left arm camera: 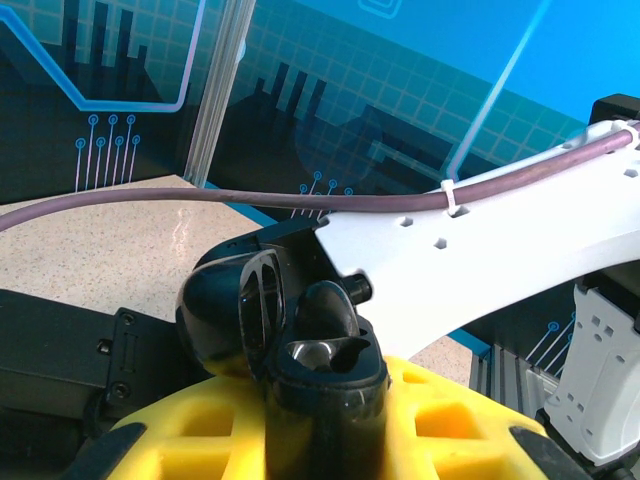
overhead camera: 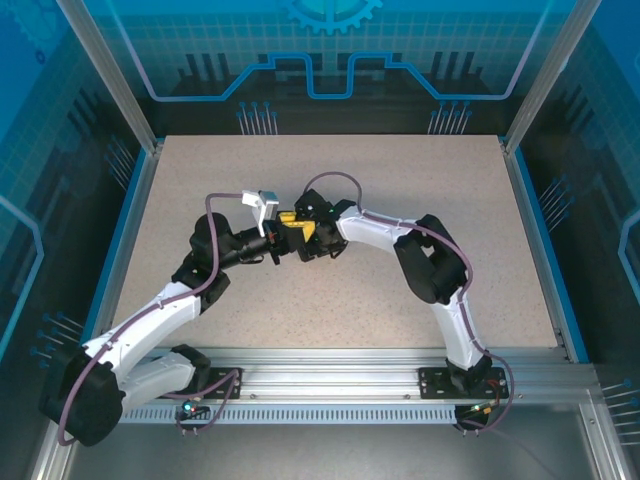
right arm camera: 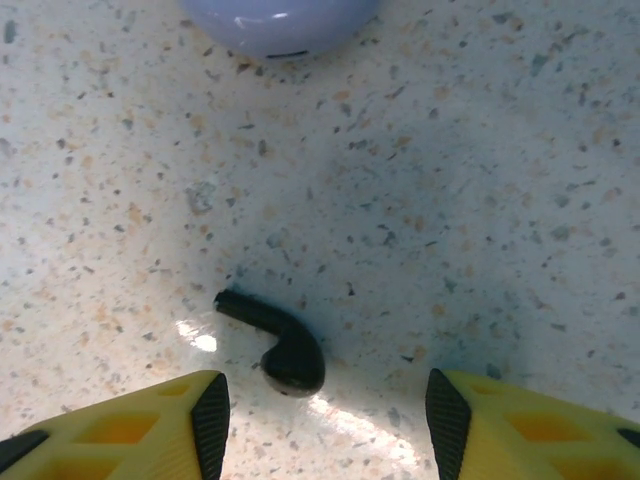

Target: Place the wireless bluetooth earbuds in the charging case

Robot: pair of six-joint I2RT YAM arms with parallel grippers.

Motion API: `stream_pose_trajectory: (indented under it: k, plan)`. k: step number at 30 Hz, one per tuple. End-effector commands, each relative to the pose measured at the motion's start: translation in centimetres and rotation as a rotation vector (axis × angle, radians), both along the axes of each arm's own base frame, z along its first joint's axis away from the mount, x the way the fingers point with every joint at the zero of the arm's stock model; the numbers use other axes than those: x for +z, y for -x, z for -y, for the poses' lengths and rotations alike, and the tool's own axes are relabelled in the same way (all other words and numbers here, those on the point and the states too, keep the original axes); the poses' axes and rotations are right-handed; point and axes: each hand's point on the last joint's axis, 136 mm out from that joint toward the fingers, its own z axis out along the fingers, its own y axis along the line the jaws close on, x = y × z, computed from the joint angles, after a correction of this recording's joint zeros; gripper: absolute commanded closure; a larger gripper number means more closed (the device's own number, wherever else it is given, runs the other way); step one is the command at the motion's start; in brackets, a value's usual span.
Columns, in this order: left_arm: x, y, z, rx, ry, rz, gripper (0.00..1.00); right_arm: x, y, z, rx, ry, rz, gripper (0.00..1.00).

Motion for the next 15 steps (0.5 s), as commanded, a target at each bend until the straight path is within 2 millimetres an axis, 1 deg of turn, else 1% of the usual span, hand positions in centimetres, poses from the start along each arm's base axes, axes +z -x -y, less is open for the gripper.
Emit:
stream_pose_trajectory:
  k: [1, 6, 15]
  plan:
    - [0.5, -0.2, -0.5, 0.022, 0.007, 0.013, 0.92, -0.7, 0.0, 0.6, 0.005, 0.091, 0.008, 0.43]
    - [0.6, -0.2, -0.5, 0.023, 0.011, 0.013, 0.92, -1.0, -0.2, 1.2, 0.005, 0.155, 0.019, 0.44]
    - [0.4, -0.3, -0.4, 0.022, 0.008, 0.003, 0.92, -0.6, -0.6, 3.3, -0.015, 0.242, 0.062, 0.44]
